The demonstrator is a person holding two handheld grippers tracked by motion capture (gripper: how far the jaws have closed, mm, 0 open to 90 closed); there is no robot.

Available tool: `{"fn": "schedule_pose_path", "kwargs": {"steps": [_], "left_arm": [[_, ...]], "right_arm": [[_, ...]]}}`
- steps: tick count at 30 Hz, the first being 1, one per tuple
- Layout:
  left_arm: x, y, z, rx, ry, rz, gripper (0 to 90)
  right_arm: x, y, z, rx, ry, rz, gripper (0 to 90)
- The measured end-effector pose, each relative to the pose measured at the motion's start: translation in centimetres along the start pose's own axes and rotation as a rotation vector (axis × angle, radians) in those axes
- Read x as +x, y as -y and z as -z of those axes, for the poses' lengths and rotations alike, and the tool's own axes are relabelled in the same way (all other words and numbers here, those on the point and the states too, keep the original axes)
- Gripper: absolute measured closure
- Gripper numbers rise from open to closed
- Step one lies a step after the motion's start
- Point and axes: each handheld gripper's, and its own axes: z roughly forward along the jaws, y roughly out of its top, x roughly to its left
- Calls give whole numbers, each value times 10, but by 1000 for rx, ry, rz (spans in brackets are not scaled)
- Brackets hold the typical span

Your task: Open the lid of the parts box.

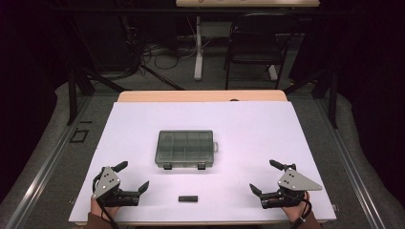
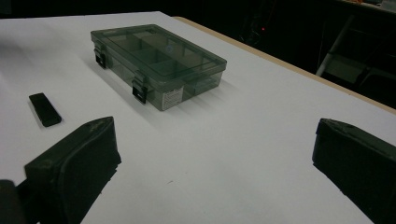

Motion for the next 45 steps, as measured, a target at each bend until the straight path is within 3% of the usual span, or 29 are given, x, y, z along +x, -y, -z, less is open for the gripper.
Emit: {"fn": "schedule_pose_path", "kwargs": {"steps": [8,27,45], "left_arm": [[2,-2,-10,40,25,-1,0],[12,-7,-24,76,18,28,0],[19,-13,-42,97,25,17,0]], "right_arm": [[0,-2,-8,24,-11,3,0],[2,-12,-36,69,-44,-5,0],[3,-23,-71,130,-99,-25,0]]}}
